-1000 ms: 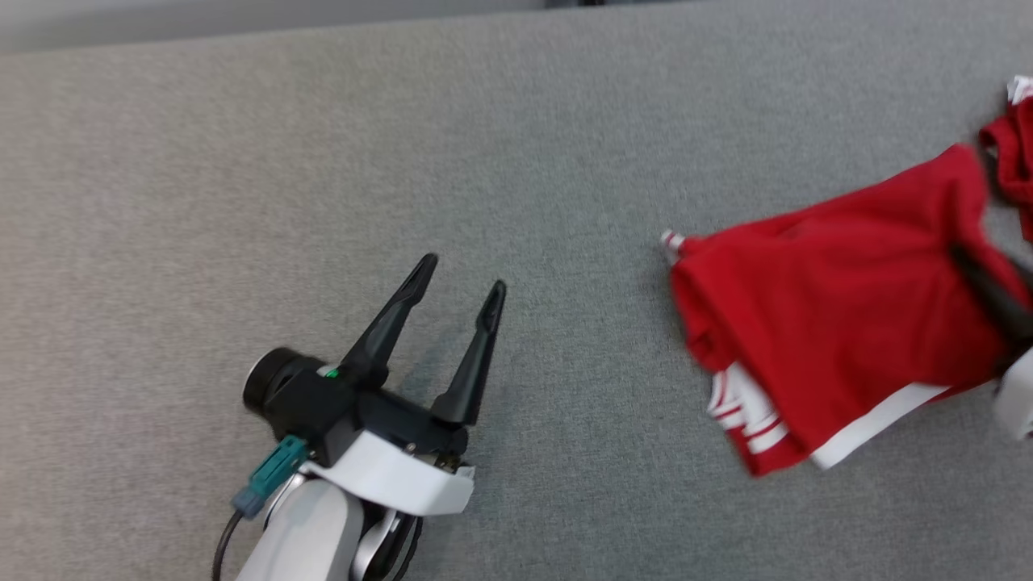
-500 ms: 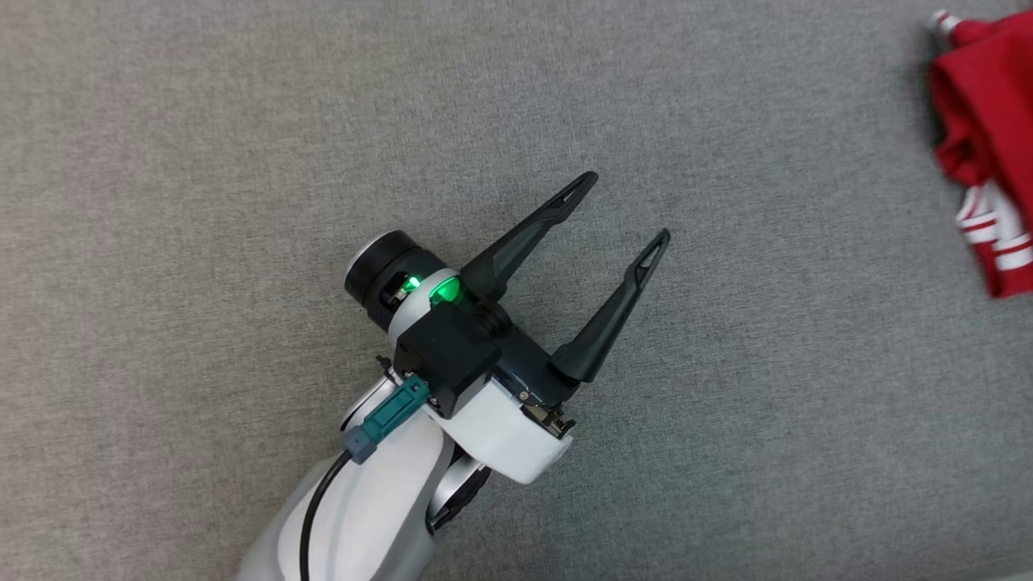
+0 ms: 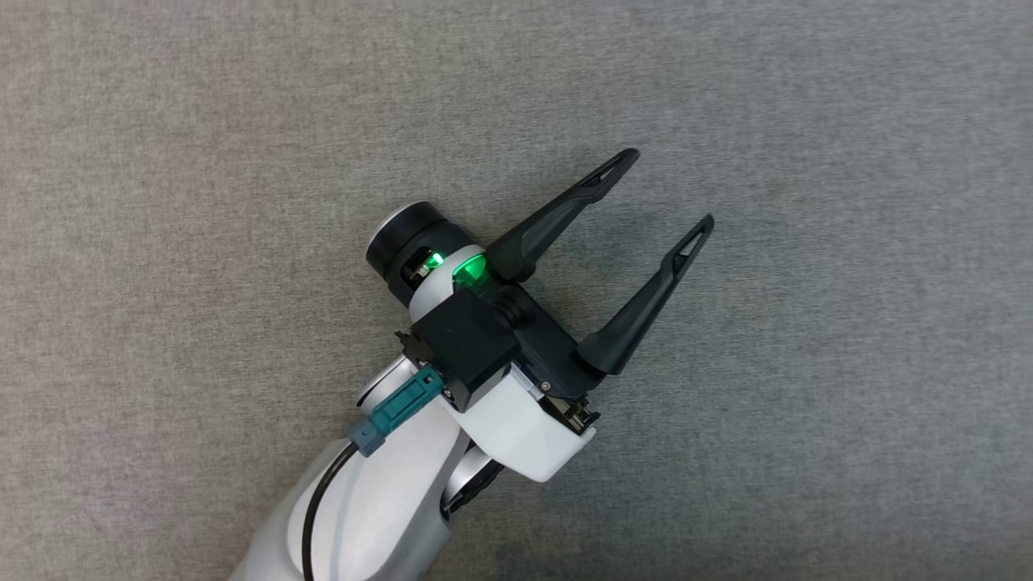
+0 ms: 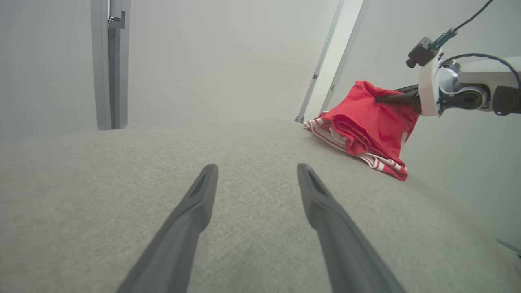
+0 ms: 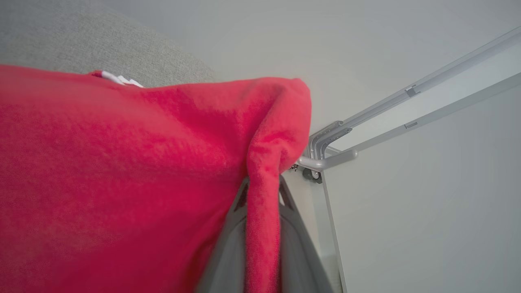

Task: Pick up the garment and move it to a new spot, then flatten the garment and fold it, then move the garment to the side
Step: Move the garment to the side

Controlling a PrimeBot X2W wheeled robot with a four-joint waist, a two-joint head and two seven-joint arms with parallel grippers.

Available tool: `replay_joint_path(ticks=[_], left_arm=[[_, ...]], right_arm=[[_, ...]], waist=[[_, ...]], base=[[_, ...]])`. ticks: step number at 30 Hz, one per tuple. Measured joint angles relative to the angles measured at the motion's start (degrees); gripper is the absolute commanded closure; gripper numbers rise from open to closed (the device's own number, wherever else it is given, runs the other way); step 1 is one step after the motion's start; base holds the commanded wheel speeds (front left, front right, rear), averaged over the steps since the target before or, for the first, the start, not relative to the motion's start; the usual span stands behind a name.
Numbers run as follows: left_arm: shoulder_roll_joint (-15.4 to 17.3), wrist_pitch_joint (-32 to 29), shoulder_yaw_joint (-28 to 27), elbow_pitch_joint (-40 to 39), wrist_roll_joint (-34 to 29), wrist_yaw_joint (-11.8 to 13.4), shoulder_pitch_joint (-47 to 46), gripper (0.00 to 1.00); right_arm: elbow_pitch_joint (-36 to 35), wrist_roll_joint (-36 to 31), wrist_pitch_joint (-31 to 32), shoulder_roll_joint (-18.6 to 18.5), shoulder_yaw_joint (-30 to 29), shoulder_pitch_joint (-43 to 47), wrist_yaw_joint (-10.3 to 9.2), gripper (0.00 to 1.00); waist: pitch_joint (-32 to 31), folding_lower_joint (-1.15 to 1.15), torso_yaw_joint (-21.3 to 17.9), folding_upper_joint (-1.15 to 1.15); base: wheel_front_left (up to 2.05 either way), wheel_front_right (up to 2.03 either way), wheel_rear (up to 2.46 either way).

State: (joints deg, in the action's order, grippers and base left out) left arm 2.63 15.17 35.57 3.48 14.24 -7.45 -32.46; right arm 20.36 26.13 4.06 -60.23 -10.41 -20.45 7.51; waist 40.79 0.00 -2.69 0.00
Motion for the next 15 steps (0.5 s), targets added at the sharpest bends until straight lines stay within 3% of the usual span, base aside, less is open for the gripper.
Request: replay_joint_path(ticks=[9, 10, 11, 12, 13, 15], left_arm=[[-0.74, 0.18, -0.04, -1.1, 1.42, -0.05, -0.84, 0.0], [-0.74, 0.18, -0.04, -1.18, 1.46, -0.05, -0.87, 0.0], [-0.78, 0.18, -0.1, -1.22, 1.51, -0.07, -0.88, 0.0], [-0.81, 0.18, -0.26, -1.25, 1.58, -0.07, -0.88, 0.0], [-0.79, 0.18, -0.41, -1.26, 1.76, -0.07, -0.88, 0.0], [-0.7, 0.18, -0.62, -1.18, 1.93, -0.07, -0.85, 0.0]], right_arm=[[4.11, -3.74, -0.38, 2.41, -3.25, 0.83, -0.01, 1.0], [4.38, -4.67, -0.27, 2.58, -2.79, 0.97, -0.01, 0.93], [4.39, -5.42, -0.35, 2.65, -2.35, 1.05, -0.01, 0.54], [4.3, -5.41, -0.73, 2.98, -2.2, 0.88, -0.01, 0.54], [4.35, -5.38, -0.87, 3.5, -2.12, 0.53, -0.01, 0.0], [4.53, -5.45, -0.8, 4.17, -1.55, -0.01, -0.01, 0.0]], waist=[[2.54, 0.0, 2.64, 0.0], [2.62, 0.0, 2.81, 0.0], [2.67, 0.0, 2.98, 0.0], [2.69, 0.0, 3.11, 0.0], [2.66, 0.0, 3.2, 0.0], [2.42, 0.0, 3.27, 0.0]], base=[[0.0, 0.0, 0.0], [0.0, 0.0, 0.0], [0.0, 0.0, 0.0], [0.0, 0.0, 0.0], [0.0, 0.0, 0.0], [0.0, 0.0, 0.0]])
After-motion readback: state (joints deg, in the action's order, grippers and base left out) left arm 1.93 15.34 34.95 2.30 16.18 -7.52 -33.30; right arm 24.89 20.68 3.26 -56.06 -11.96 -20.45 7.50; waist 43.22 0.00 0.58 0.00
